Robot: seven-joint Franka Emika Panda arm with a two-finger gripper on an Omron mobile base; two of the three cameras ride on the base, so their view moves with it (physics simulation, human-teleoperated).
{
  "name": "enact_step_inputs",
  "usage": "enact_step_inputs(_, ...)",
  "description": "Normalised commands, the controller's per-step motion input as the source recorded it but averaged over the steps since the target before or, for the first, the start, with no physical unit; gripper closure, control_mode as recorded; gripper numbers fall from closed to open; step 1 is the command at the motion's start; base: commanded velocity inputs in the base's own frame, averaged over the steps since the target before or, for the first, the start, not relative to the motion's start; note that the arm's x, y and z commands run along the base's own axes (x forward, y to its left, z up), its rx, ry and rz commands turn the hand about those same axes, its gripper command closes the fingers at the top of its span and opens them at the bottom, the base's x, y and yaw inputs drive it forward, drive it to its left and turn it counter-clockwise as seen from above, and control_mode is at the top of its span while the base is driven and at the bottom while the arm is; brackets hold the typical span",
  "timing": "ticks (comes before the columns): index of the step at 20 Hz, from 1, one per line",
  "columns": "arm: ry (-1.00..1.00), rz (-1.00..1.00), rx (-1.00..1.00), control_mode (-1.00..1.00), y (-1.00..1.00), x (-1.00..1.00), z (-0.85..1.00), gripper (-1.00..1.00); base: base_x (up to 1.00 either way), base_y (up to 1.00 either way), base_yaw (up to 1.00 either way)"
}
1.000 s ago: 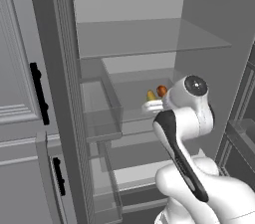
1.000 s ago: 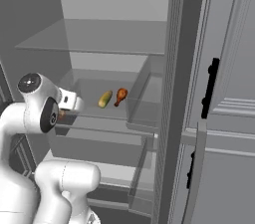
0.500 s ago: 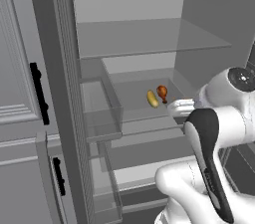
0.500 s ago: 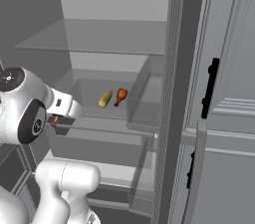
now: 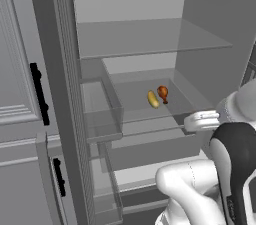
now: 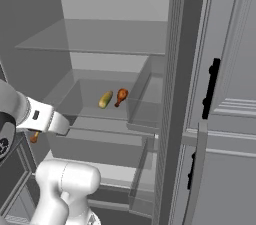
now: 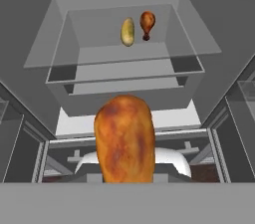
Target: Place one cucumber and one chicken drumstick in each tupperware on the nearby counter, to pack two identical lunches.
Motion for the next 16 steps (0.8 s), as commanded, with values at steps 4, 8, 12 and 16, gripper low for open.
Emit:
enact_step_inputs(4,0.03,0.00,0.00,-1.00,-0.05,-0.17,-0.13,1.00,0.00,0.00,0.00)
enact_step_inputs(8,0.00,0.00,0.00,-1.00,0.00,0.00,-0.06,1.00,0.00,0.00,0.00)
enact_step_inputs(12,-0.01,0.00,0.00,-1.00,0.00,0.00,0.00,1.00,0.00,0.00,0.00)
enact_step_inputs(16,0.00,0.00,0.00,-1.00,0.00,0.00,0.00,1.00,0.00,0.00,0.00)
